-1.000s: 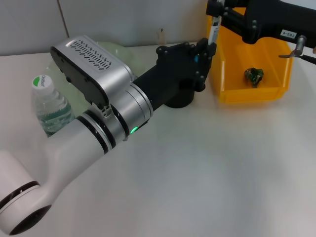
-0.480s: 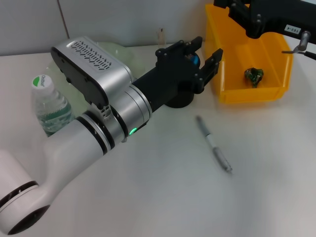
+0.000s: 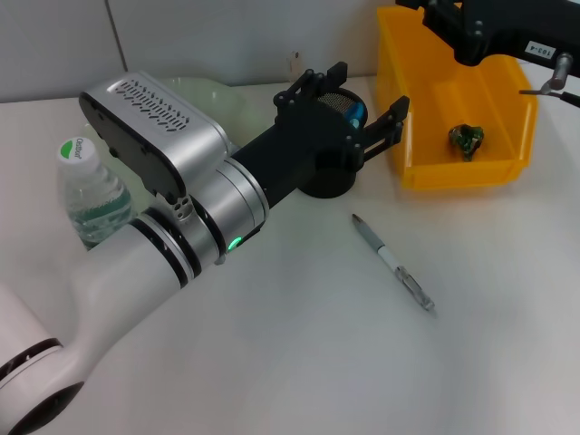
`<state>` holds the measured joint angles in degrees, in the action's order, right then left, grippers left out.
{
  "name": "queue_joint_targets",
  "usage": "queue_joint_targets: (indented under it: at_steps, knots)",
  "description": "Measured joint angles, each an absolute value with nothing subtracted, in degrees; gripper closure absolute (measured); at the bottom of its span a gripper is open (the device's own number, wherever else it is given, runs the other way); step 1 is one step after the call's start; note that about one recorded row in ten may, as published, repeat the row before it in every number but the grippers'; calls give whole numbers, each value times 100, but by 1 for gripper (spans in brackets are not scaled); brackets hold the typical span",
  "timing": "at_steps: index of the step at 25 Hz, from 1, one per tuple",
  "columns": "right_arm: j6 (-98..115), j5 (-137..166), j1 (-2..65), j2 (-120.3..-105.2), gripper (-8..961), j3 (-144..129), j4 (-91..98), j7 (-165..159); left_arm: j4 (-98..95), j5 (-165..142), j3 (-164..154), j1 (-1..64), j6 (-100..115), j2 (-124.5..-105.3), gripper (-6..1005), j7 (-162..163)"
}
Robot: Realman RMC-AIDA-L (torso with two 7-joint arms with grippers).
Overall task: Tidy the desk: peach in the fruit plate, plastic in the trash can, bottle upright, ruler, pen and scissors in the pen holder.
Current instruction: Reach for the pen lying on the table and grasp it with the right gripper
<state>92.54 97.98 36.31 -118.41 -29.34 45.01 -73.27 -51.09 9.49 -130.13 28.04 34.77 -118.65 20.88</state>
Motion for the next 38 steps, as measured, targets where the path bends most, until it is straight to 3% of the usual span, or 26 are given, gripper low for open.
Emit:
queue_joint_targets:
  at_steps: [8,17,23,30,33,38]
  knots:
    - [9251,9782,3518,-11847,937,-2936,4550,-7642,-5166,949,-12974,2698,3498,-11822,184,2097]
    - [9475,9839,3228,-11574,930,-3101,4752,-8724,-5855,183,-12732,1973,3507,-11543,170,2308]
    - [9793,10292,3116,-11272,697,-3736,5187,-9901,-6052,-796,-12152,1526,3517,-11635,170,2780]
    - [10153,11837,3334,-11251,421,-4250,6644,-12451,-6000,-1136,-11800,1468,3517,-11628,170,2973]
    - [10616,12414,3679,-11173,300,-4440,6871,-13310,-5999,-1141,-11723,1455,3517,-11582,170,2957]
    - [11029,13534,4373,-11094,300,-4867,6659,-14426,-5996,-1194,-11562,1377,3589,-11571,170,2947]
